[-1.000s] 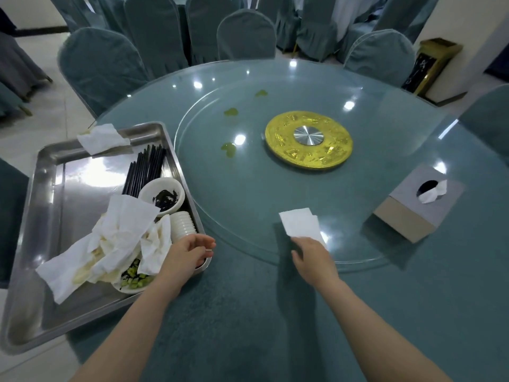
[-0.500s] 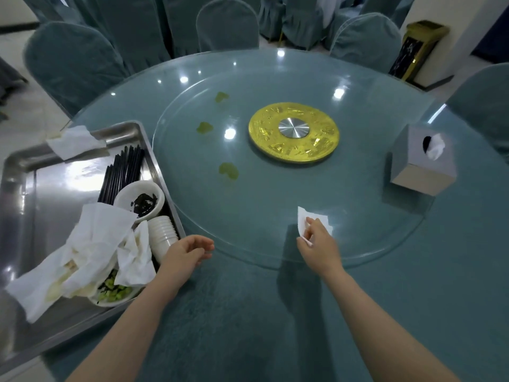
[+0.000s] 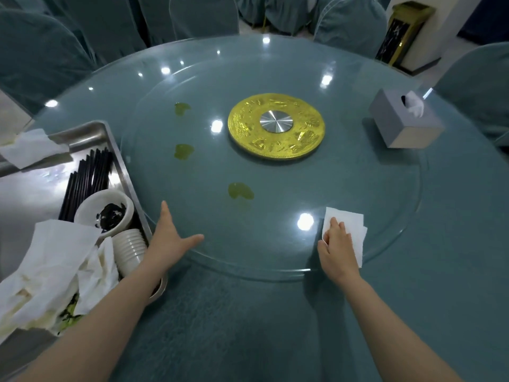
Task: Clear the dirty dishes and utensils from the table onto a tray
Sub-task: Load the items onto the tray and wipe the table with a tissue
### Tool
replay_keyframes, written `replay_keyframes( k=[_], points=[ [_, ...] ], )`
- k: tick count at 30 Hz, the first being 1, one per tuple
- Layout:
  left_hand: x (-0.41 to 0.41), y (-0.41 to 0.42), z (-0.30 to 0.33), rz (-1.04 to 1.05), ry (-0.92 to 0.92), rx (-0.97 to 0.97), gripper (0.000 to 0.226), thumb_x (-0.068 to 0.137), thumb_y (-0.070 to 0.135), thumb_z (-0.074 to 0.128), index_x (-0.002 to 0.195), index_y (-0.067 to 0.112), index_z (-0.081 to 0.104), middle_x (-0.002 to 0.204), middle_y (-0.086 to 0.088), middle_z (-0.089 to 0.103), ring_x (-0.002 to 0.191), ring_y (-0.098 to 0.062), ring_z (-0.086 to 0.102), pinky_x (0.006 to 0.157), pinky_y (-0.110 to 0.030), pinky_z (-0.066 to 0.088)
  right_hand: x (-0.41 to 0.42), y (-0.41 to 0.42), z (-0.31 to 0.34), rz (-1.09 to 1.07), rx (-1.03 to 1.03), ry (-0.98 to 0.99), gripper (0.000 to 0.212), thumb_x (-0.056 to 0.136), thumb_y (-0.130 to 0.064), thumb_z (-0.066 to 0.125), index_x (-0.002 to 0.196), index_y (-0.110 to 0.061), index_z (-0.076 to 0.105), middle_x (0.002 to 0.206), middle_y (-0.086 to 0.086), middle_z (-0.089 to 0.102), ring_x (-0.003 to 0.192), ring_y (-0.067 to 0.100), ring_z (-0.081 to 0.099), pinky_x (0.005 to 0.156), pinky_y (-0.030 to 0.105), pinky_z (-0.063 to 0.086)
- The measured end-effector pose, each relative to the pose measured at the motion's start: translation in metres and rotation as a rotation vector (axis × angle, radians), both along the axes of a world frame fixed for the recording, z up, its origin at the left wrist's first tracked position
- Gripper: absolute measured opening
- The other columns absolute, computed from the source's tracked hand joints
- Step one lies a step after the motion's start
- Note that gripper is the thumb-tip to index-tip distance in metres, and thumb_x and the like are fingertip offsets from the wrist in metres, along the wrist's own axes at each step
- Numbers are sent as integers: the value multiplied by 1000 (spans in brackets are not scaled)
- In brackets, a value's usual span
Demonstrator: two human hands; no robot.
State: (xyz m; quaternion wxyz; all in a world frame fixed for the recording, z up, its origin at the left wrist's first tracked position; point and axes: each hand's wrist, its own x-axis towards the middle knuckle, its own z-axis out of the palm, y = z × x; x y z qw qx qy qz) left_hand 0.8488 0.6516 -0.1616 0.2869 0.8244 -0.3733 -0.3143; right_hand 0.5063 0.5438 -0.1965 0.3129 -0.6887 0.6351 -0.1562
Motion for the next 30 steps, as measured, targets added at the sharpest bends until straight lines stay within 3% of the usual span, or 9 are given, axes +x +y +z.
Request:
replay_keyframes(
  k=[3, 6, 8, 10, 14, 21, 23, 26, 30],
  points=[
    [10, -26, -11, -128, -257, 220, 136, 65, 52, 81, 149, 7, -17, 160, -11, -15, 148, -24, -9, 120, -39, 4, 0, -7, -7, 36, -31, 18, 9, 91, -7, 40, 84, -7, 46, 143, 17, 40, 146, 28, 10, 120, 41, 5],
    [21, -44, -18, -229, -441, 414, 148, 55, 77, 70, 147, 5, -21, 156, -16, -24, 145, -30, -18, 118, -47, 0, 5, -12, -11, 119, -47, 35, 17, 95, -10, 38, 79, -10, 44, 158, 6, 19, 148, 22, 2, 118, 33, -2],
    [23, -52, -19, -290, -486, 513, 153, 48, 89, 59, 146, 7, -26, 154, -16, -29, 144, -31, -23, 116, -51, -4, 11, -14, -12, 172, -40, 19, 15, 96, -12, 37, 95, -5, 49, 156, 7, 22, 148, 20, 2, 117, 28, -4],
    [18, -55, -23, -330, -482, 571, 156, 42, 96, 51, 143, 12, -32, 152, -14, -35, 143, -30, -26, 114, -55, -6, 20, -15, -10, 241, -27, 24, 29, 97, -14, 36, 119, 5, 43, 147, 12, 34, 147, 25, 10, 119, 31, -1],
    [-4, -53, -36, -319, -415, 612, 157, 33, 100, 43, 137, 17, -41, 148, -10, -43, 141, -28, -31, 113, -59, -3, 40, -30, -8, 340, -35, 49, 39, 101, -20, 35, 130, 6, 36, 144, 15, 37, 148, 21, 3, 118, 31, -2],
    [-28, -54, -34, -323, -408, 669, 155, 40, 98, 45, 137, 14, -41, 148, -12, -43, 141, -31, -30, 114, -59, 0, 94, -80, -8, 392, -74, 82, 39, 101, -24, 37, 129, 3, 41, 160, 12, 11, 148, 25, 0, 118, 35, -1],
    [-30, -55, -33, -323, -417, 683, 154, 41, 98, 45, 138, 13, -40, 148, -13, -42, 142, -31, -28, 114, -59, 1, 109, -88, -9, 411, -74, 82, 35, 101, -24, 37, 125, 1, 44, 159, 13, 15, 148, 26, 2, 118, 37, 1],
    [-32, -55, -33, -323, -424, 678, 154, 43, 97, 47, 138, 13, -40, 149, -13, -41, 142, -32, -28, 114, -60, 1, 126, -91, -7, 458, -73, 35, 42, 100, -22, 38, 133, 4, 38, 149, 15, 35, 148, 26, 6, 119, 37, 3],
    [-30, -55, -35, -323, -448, 667, 154, 42, 98, 46, 138, 13, -40, 149, -13, -40, 142, -32, -27, 114, -59, 2, 135, -80, -8, 591, -83, 35, 49, 100, -22, 36, 141, 2, 30, 146, 11, 38, 147, 22, 9, 118, 32, 5]
  ],
)
